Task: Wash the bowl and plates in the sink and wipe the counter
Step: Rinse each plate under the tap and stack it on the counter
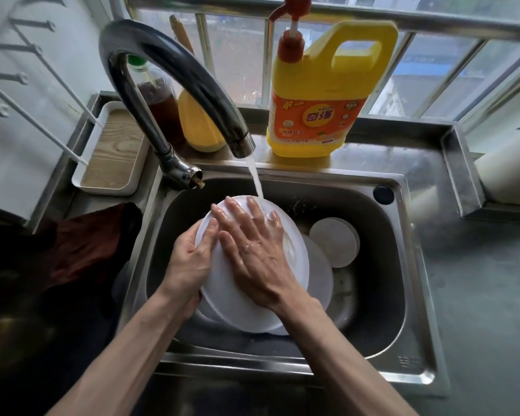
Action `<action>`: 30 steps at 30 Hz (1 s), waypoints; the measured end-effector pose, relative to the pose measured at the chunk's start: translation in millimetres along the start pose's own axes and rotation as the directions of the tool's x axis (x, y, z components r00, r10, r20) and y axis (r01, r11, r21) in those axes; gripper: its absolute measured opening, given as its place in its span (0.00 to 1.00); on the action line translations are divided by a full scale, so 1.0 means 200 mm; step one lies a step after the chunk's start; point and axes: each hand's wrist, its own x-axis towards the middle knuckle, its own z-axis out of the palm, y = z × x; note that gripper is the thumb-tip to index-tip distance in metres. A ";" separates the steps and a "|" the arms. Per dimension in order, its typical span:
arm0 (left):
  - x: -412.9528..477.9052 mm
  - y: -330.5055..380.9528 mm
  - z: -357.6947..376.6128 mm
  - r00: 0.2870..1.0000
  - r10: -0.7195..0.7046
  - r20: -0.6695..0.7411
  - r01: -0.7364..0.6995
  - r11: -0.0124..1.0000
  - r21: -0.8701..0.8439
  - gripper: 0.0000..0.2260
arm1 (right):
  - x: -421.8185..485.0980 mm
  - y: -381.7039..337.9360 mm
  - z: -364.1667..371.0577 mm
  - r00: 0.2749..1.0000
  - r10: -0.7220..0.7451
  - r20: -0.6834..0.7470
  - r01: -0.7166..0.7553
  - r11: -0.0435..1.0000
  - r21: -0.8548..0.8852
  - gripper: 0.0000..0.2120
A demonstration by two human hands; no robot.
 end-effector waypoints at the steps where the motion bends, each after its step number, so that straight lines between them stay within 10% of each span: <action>1: -0.01 0.00 0.00 1.000 -0.001 -0.009 0.001 1.000 -0.011 0.13 | 0.00 0.01 0.01 1.000 0.004 -0.016 -0.004 1.000 -0.009 0.27; 7: -0.09 -0.09 -0.03 0.988 -0.031 -0.153 0.013 0.993 -0.117 0.14 | -0.02 0.13 -0.05 0.865 0.499 -0.053 -0.492 0.864 0.105 0.30; 12: -0.16 -0.13 -0.03 0.979 -0.159 -0.130 0.116 0.950 -0.290 0.15 | -0.08 0.19 -0.14 0.591 0.803 0.076 -0.723 0.486 0.490 0.43; 23: -0.04 -0.03 -0.27 0.981 -0.191 0.042 0.184 0.973 0.137 0.34 | -0.05 0.35 -0.24 0.870 0.415 0.266 -0.443 0.423 0.790 0.19; 30: 0.03 -0.04 -0.16 0.992 -0.071 -0.102 0.069 0.997 -0.025 0.26 | -0.07 0.30 -0.15 0.665 0.729 0.165 -0.557 0.335 0.760 0.27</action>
